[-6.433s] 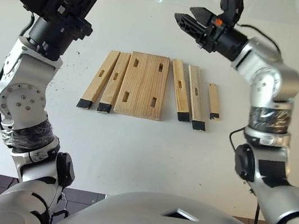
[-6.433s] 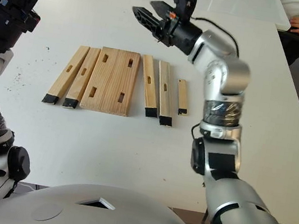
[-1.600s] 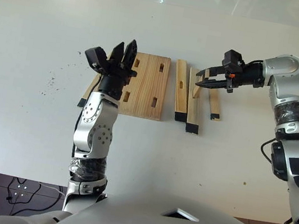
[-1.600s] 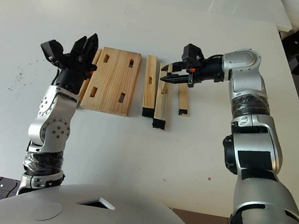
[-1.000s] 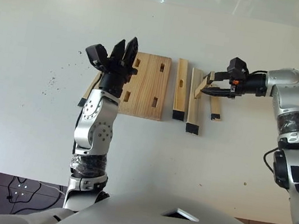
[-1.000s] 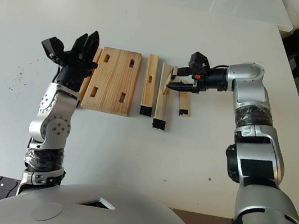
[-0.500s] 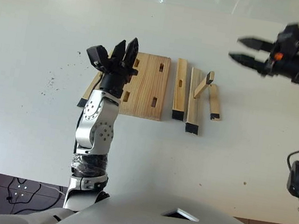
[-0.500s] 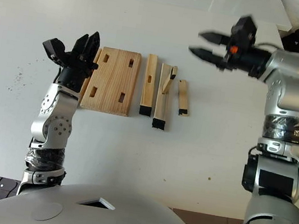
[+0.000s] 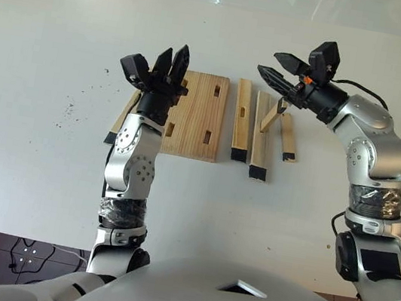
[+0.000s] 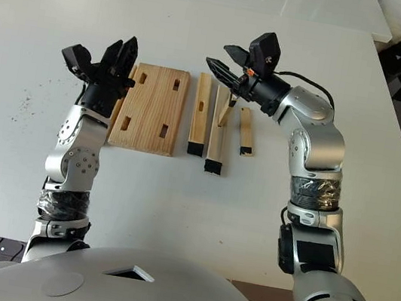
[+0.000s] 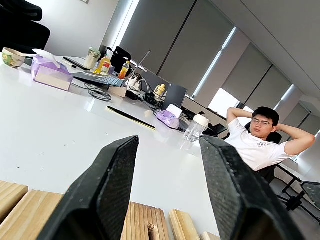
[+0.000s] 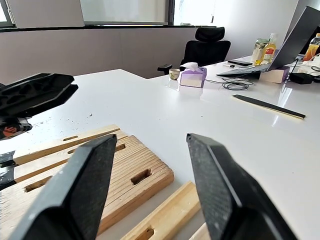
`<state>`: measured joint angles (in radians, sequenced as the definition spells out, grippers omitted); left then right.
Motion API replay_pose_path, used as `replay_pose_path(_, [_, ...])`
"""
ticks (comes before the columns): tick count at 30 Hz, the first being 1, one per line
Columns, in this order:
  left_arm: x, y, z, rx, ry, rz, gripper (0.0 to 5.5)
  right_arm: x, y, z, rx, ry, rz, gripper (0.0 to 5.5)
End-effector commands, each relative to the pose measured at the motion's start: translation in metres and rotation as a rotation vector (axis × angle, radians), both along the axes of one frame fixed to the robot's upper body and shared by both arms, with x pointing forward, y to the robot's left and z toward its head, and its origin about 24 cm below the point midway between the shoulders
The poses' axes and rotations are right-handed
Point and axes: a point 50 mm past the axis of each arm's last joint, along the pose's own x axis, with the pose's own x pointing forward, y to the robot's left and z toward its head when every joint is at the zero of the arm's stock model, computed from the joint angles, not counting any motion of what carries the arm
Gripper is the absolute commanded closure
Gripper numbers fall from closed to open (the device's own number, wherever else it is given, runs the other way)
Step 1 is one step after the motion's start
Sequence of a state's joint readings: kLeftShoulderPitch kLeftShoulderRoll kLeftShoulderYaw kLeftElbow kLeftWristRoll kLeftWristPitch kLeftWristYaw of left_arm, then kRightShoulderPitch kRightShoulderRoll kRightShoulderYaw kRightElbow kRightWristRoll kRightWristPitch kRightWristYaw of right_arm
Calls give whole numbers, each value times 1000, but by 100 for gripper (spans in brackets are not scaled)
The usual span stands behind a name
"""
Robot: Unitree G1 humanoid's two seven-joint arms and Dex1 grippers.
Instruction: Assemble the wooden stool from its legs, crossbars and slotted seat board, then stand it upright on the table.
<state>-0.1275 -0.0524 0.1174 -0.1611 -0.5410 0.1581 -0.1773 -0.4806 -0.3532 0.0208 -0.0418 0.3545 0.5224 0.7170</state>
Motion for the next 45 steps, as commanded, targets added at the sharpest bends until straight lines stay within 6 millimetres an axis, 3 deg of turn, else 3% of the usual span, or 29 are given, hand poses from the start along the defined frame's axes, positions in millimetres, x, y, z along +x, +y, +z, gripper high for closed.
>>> replay_pose_path(1, [2,0,0,-4,-7,8,324,-1,8,30,99,-72,33,292])
replay_pose_path(5, [3,-1,1,-4,-11,3,324,0,10,32,122,-88,18,292])
replay_pose_path(12, [4,-1,-3,3,0,-13,324,3,4,-37,4,83,-39,292])
replay_pose_path(14, [6,-1,-3,4,0,-9,324,5,10,-47,-32,91,-16,292])
replay_pose_path(18, [7,-1,0,-5,-15,-2,324,10,6,-28,-23,34,-3,292])
replay_pose_path(21, [2,0,-4,-8,-5,12,324,8,2,0,26,-33,7,292])
replay_pose_path(24, [-3,3,-5,-15,0,35,324,-2,1,37,97,-84,38,292])
replay_pose_path(26, [-6,5,-5,-17,0,47,324,-12,2,45,100,-81,86,292])
replay_pose_path(29, [-9,9,-5,-14,2,66,324,-38,-2,31,6,-6,207,292])
replay_pose_path(33, [-11,10,-6,-12,11,71,324,-54,-13,8,-59,115,257,292])
replay_pose_path(36, [-13,10,-5,-12,14,75,324,-74,-27,-9,-210,200,368,292])
replay_pose_path(41, [-21,14,-10,-10,41,98,324,-69,-44,-34,-425,295,287,292])
replay_pose_path(45, [-27,11,-17,12,82,85,324,-78,-27,-58,-475,308,230,251])
